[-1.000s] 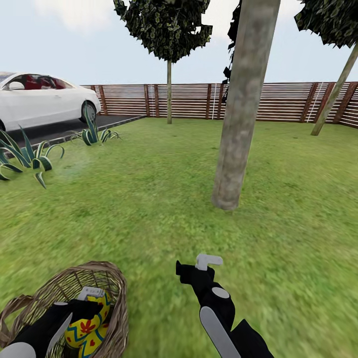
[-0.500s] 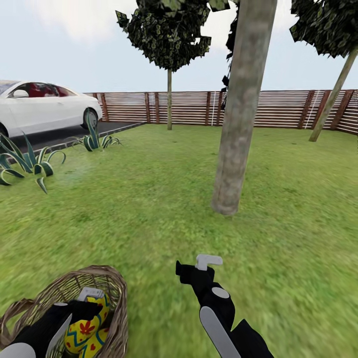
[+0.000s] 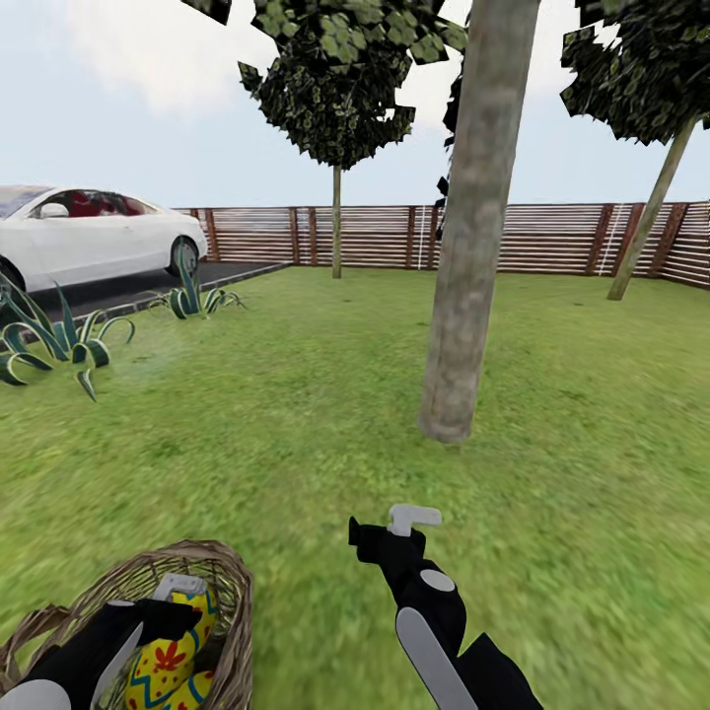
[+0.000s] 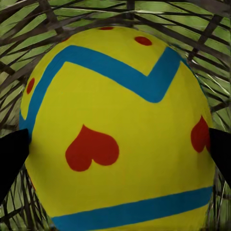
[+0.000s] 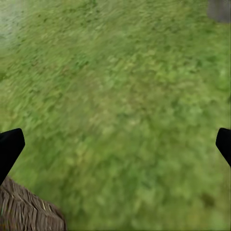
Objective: Take the three Easter eggs out of the wicker basket on the lawn in the garden, then place them on the lawn next to a single tree (choose any tree) so that all three eggs are next to the same tree and none are left in the basket.
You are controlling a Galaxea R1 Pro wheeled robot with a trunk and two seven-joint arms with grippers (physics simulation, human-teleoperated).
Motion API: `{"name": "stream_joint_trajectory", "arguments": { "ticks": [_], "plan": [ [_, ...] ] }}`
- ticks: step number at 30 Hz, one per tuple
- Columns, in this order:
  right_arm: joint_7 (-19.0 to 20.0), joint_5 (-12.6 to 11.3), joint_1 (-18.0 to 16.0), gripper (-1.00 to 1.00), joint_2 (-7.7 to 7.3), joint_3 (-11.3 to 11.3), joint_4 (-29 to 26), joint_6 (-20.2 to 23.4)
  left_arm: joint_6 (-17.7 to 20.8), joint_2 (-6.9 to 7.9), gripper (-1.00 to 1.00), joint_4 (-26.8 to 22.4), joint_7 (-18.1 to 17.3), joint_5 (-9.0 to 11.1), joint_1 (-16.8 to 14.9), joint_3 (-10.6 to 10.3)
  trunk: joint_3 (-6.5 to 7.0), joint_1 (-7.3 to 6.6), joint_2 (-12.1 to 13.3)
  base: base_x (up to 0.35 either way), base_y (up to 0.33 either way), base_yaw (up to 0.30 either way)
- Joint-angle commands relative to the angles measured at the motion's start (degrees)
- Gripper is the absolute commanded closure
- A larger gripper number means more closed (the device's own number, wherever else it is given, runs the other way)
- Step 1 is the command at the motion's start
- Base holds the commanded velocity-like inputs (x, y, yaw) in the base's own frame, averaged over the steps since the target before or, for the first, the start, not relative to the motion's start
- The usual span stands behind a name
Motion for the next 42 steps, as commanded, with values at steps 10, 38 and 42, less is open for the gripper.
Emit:
{"name": "stream_joint_trajectory", "arguments": {
  "ticks": [10, 38, 42],
  "plan": [
    [-0.48, -0.41, -0.04, -1.00, 0.00, 0.03, -0.07, 0.15, 7.02, 0.20, 1.00, -0.10, -0.04, -0.08, -0.01, -0.35, 2.16, -0.27, 0.11, 0.000, 0.000, 0.000],
    [-0.02, -0.62, -0.03, -1.00, -0.25, -0.52, 0.04, 0.15, 9.78, 0.41, 1.00, 8.78, 0.22, 0.26, -0.20, -0.44, 7.52, -4.87, 8.24, 0.000, 0.000, 0.000],
    [0.00, -0.66, -0.05, -1.00, -0.36, -0.59, 0.06, 0.15, 9.77, 0.35, 1.00, 8.78, 0.28, 0.26, -0.19, -0.56, 8.24, -5.74, 9.84, 0.000, 0.000, 0.000]
  ]
}}
